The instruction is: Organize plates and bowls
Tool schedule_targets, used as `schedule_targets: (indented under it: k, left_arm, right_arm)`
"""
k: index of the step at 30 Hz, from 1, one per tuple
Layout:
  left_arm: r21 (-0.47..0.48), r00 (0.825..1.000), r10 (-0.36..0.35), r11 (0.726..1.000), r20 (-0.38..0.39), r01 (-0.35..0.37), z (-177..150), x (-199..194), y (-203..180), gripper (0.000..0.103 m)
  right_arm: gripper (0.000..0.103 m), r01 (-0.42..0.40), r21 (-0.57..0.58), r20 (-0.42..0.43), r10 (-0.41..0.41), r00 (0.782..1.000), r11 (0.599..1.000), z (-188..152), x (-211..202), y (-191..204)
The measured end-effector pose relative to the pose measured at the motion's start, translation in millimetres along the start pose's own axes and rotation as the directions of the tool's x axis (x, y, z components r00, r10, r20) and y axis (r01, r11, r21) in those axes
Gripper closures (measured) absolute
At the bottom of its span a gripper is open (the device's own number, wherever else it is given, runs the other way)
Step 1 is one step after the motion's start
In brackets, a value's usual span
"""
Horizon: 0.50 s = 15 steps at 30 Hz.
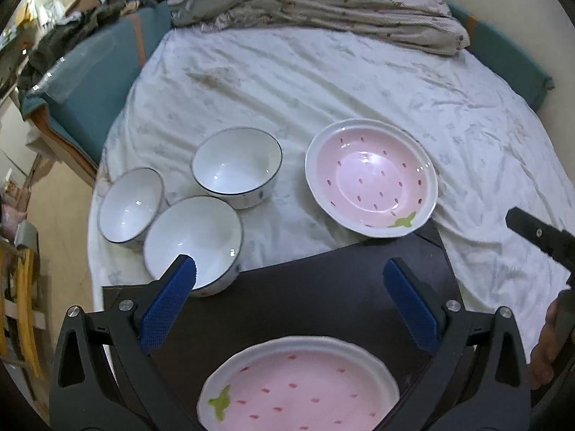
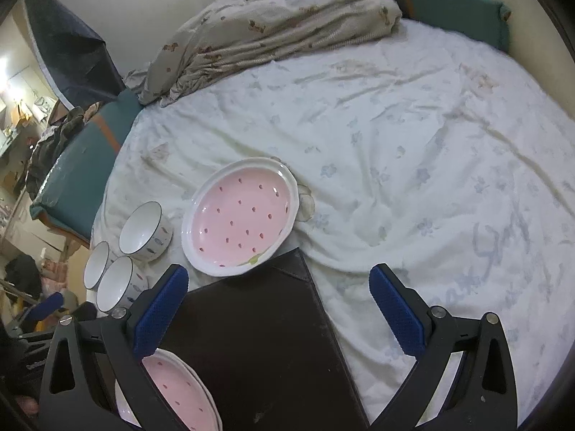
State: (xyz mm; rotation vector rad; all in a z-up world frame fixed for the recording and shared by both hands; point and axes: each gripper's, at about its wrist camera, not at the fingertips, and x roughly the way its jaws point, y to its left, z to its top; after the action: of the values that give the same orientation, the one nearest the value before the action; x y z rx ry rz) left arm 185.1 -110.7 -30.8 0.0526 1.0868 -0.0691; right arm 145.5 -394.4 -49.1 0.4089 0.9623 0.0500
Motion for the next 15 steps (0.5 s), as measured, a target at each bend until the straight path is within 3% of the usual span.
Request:
schedule_targets:
  k: [3,7,9,11,13,15]
  left_arm:
    - [-0.041,0.999,-0.019,0.999,-0.049,0.017,7.9,20.5,0.3,0.001]
    - [-0.120,0.988,-0.107,0.988,-0.115,0.093,18.3,51.2,-5.0,0.002]
    - [-0.115,0.988,-0.091,0.990,-0.127,0.077,22.6,62.4,-12.5,0.003]
    - [-0.120,0.982,-0.099,0.990,-0.161,0.080,27.4,81.4,-21.4,0.012]
    - [-0.138,0.972,-0.106,0.987,-0.211,0.078,28.4,98.0,-26.1,0.033]
    - [-0.172,0.957,-0.126,0.982,-0.261,0.082,28.5,118.5,-30.9,0.038]
  right_arm:
    - [0.001,-0.021,0.034,-0.049,0.023,0.999,0.999,6.6,19.2,-11.5]
    - [0.016,-0.070,0.128,-0.137,0.088,0.987,0.989,13.4,48.9,-29.6]
    - [0.025,-0.080,0.163,-0.171,0.108,0.979,0.983,15.8,64.3,-35.8]
    - [0.034,-0.103,0.192,-0.198,0.142,0.970,0.976,17.9,79.0,-39.0]
    - [0.038,-0.131,0.219,-0.208,0.178,0.962,0.967,20.7,91.9,-40.1]
    - [0.040,-0.143,0.241,-0.221,0.197,0.955,0.960,23.3,106.1,-40.1]
